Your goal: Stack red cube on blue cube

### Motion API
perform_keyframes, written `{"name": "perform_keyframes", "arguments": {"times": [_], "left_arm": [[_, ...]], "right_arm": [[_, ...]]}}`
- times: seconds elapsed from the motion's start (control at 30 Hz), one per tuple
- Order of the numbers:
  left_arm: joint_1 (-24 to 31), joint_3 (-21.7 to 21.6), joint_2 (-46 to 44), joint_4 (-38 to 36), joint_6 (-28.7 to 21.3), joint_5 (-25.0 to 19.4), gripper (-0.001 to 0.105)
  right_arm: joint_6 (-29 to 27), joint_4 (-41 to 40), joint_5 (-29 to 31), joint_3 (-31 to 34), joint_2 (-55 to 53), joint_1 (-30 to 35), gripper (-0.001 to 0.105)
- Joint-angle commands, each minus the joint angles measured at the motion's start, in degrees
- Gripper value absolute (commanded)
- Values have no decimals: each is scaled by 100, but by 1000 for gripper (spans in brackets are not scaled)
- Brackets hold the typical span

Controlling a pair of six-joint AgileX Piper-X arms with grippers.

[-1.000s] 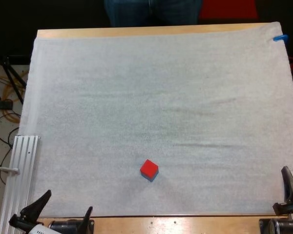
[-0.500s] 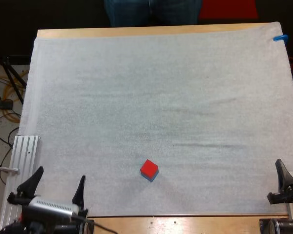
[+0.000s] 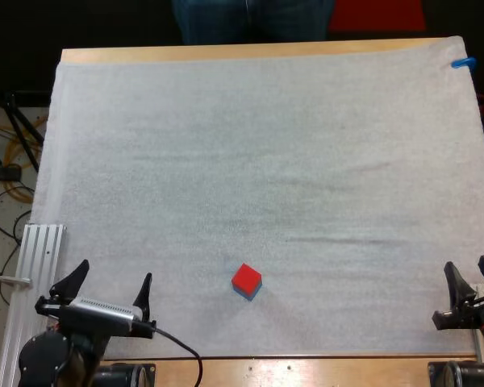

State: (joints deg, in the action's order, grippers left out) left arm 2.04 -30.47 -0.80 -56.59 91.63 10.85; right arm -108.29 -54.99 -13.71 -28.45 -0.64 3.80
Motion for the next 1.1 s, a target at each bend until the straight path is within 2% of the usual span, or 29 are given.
{"name": "perform_keyframes", "arguments": {"times": [0.0, 0.43, 1.07], "left_arm": [[-1, 54, -792, 84, 111, -41, 87], [-1, 252, -792, 127, 250, -41, 87], [-1, 249, -792, 126, 249, -41, 87]], "right_arm": [[-77, 81, -70, 28, -219, -5, 51], [172, 31, -23, 62, -219, -5, 51], [205, 28, -7, 46, -219, -5, 51]]}}
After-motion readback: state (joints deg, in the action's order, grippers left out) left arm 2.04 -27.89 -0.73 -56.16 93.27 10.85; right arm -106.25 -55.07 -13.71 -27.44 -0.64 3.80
